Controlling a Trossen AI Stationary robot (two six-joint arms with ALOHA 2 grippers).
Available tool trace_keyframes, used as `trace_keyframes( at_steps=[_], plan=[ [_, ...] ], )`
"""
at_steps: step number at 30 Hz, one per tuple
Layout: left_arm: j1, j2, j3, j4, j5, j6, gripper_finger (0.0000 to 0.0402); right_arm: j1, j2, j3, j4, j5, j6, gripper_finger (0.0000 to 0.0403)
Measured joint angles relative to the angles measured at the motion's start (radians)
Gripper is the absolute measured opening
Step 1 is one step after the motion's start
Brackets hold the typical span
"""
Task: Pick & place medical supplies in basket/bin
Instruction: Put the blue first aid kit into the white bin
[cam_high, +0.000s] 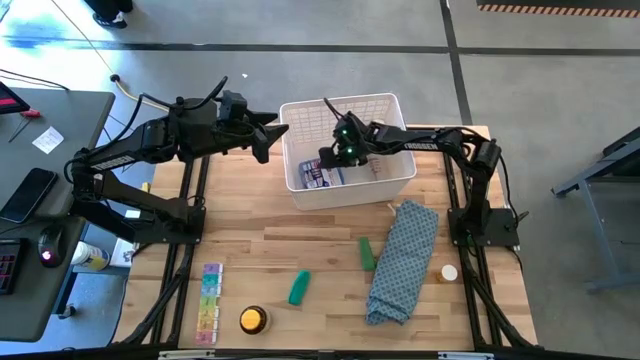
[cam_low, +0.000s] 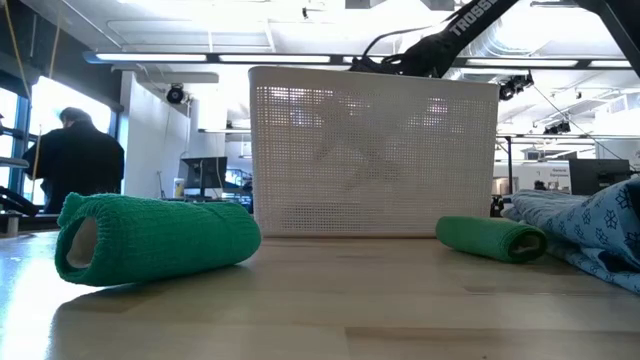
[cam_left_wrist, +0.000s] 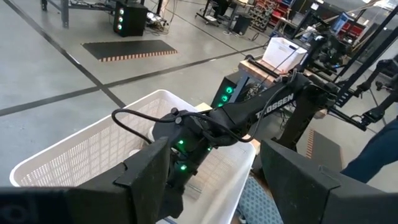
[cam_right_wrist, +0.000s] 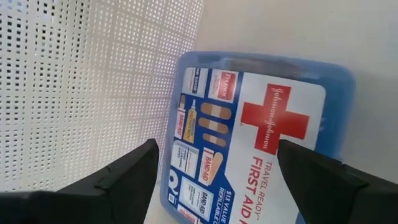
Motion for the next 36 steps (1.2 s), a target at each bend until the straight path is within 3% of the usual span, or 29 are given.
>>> trace_keyframes(
  at_steps=[6, 13, 19, 25, 32, 34, 36],
  plan=[
    [0.000, 0.000, 0.000, -0.002, 0.015, -0.021, 0.0285, 0.002, 0.000, 0.000, -0.027, 0.015, -0.028, 0.0314],
    [0.000, 0.000, 0.000, -0.003, 0.023, -0.028, 0.0285, 0.002, 0.000, 0.000, -0.106, 0.216, -0.107, 0.0314],
    [0.000, -0.001, 0.000, -0.003, 0.027, -0.048, 0.0285, 0.004, -0.018, 0.003, -0.021, 0.168, -0.103, 0.0290],
    [0.000, -0.001, 0.000, -0.003, 0.029, -0.055, 0.0285, 0.002, -0.044, 0.013, -0.043, 0.263, -0.166, 0.0203],
    [0.000, -0.001, 0.000, -0.001, 0.039, -0.066, 0.0285, -0.023, -0.022, 0.013, -0.133, 0.246, -0.243, 0.0023],
    [0.000, -0.001, 0.000, 0.000, 0.039, -0.073, 0.0285, -0.028, -0.007, 0.013, -0.141, 0.233, -0.254, 0.0012],
    [0.000, -0.001, 0.000, 0.003, 0.039, -0.074, 0.0285, -0.028, 0.009, 0.013, -0.150, 0.229, -0.255, 0.0026]
  ],
)
